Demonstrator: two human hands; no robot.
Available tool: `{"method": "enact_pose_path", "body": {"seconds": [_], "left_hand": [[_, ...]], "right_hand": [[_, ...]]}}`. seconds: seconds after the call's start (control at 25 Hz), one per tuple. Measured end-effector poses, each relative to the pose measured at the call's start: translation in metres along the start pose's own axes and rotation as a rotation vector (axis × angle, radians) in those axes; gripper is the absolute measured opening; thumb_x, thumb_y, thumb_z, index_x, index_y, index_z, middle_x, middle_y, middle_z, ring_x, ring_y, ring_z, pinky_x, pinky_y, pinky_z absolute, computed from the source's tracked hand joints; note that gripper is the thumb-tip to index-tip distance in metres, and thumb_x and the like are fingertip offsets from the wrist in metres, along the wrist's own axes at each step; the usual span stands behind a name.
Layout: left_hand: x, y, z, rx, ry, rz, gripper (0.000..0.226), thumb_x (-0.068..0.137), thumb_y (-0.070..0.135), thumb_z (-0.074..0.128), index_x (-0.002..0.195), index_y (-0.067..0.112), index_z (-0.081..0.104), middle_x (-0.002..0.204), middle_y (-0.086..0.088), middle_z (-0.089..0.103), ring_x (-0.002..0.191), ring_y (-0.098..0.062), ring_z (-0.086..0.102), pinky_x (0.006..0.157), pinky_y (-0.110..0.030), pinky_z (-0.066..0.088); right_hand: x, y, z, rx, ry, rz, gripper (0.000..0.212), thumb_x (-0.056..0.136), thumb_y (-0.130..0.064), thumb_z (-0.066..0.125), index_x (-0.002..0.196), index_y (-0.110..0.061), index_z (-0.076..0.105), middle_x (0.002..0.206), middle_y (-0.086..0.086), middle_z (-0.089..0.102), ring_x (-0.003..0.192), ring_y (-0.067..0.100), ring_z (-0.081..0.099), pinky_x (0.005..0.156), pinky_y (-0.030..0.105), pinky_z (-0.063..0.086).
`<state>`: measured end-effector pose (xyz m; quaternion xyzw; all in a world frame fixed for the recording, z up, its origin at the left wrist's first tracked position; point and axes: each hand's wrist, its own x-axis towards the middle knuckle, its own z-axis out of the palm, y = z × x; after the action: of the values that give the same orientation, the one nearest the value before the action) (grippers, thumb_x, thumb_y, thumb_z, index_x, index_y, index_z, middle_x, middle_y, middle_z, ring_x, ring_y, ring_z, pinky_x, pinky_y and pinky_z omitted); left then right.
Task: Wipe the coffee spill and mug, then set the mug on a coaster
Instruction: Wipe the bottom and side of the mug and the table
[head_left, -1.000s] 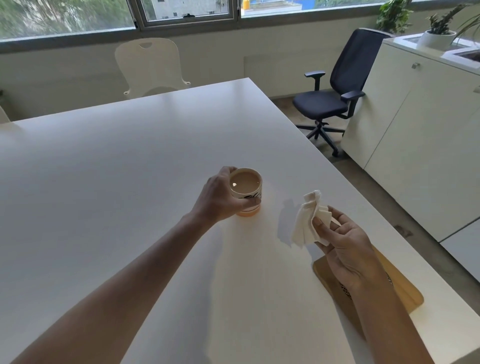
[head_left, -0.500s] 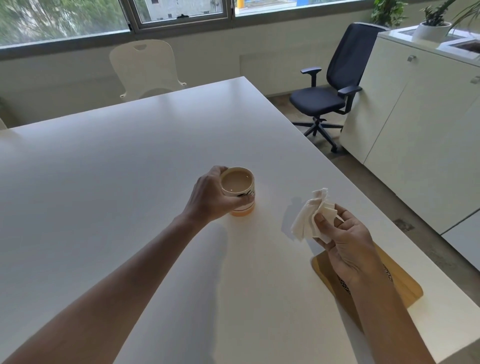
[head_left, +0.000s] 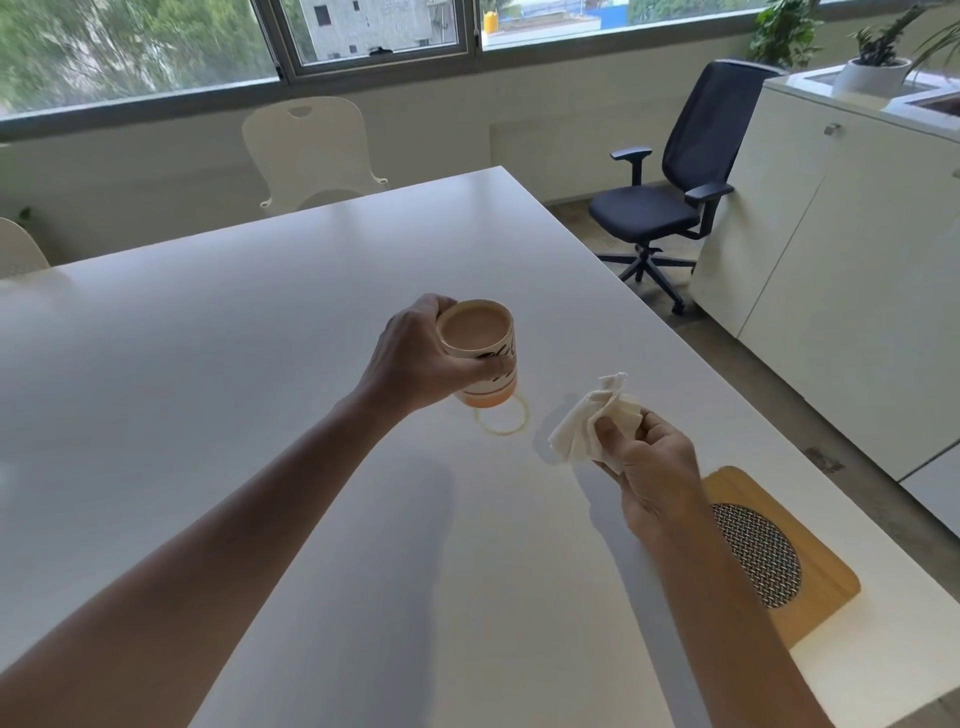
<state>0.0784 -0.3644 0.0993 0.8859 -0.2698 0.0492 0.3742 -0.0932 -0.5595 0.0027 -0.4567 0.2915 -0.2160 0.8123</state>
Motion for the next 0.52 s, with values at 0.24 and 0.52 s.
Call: {"method": "enact_pose_path", "body": {"seconds": [0.24, 0.52], "left_hand": [[0.002, 0.019, -0.033, 0.007, 0.001, 0.02, 0.086, 0.055, 0.065, 0.093, 0.123, 0.017, 0.069, 0.109, 0.005, 0.078, 0.1, -0.018, 0.074, 0.086, -0.039, 0.064], [-0.006, 0.027, -0.061, 0.048, 0.011, -0.012, 0.082, 0.054, 0.064, 0.095, 0.119, 0.02, 0.07, 0.105, 0.008, 0.077, 0.099, -0.016, 0.074, 0.086, -0.041, 0.064]], "right_hand": [[-0.006, 0.034, 0.08, 0.18, -0.076, 0.285, 0.021, 0.089, 0.014, 0.073, 0.105, 0.001, 0.078, 0.095, 0.015, 0.081, 0.083, 0.025, 0.08, 0.066, 0.034, 0.066], [-0.004, 0.051, 0.149, 0.563, -0.193, 0.497, 0.031, 0.099, 0.017, 0.054, 0.127, 0.006, 0.065, 0.112, 0.017, 0.08, 0.113, 0.033, 0.074, 0.101, 0.047, 0.061]]}}
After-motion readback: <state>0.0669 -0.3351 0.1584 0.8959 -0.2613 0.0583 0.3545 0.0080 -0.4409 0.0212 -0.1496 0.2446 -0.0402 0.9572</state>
